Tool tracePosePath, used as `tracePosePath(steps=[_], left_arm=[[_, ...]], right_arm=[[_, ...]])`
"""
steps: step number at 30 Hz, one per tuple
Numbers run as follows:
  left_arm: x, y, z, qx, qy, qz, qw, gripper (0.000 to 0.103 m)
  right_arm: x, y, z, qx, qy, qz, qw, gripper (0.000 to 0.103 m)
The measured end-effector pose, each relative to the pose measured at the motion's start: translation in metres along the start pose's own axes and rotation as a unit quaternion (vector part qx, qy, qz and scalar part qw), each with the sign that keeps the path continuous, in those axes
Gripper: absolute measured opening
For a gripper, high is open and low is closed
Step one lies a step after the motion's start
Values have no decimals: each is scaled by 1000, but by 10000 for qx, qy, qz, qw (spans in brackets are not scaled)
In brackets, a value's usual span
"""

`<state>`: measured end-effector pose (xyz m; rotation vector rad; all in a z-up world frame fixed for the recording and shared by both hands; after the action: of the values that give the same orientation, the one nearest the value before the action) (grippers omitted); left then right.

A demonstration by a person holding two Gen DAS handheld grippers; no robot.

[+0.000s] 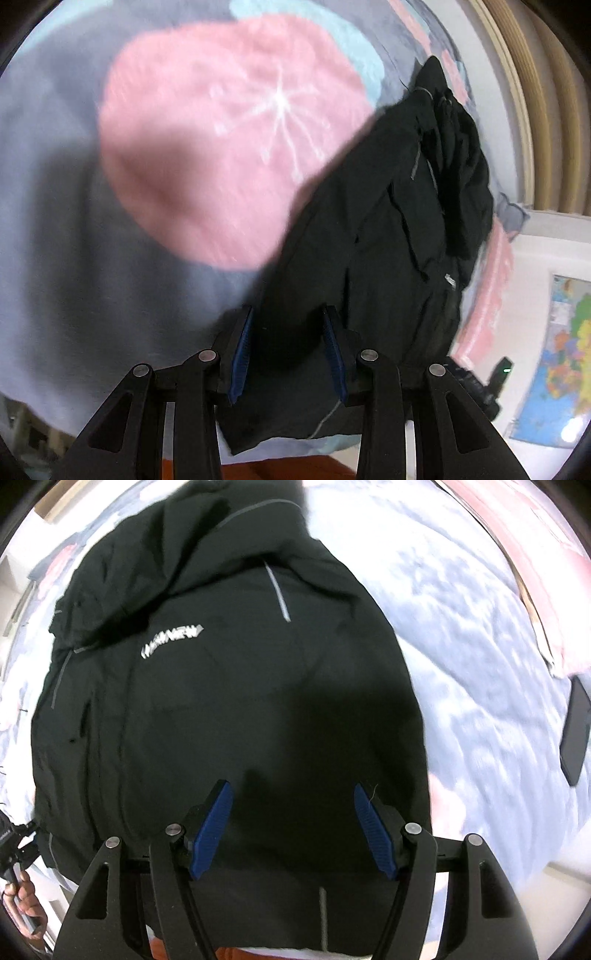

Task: Fold large clothes
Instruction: 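Grasp the jacket hem with both tools and lift it off the bed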

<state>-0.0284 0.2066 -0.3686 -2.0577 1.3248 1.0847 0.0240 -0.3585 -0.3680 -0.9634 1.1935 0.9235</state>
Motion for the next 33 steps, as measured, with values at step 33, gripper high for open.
tracePosePath(steps=[33], left_arm=[[14,9,-110,1135,1306,748,9821,40]], right_arm=[[-30,67,-71,1031,-1169,361,9871,44]])
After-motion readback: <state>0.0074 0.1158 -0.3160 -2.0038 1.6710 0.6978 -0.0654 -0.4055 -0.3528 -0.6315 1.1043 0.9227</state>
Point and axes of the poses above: each gripper's, at about its wrist camera, not at the fingertips, and x roughly the way its jaws point, z to its left, y to its underside, the point moved 10 cm from there along x, roughly the way its jaws point, and after that the axes turned 7 degrees about x, right-handed, at the moved point
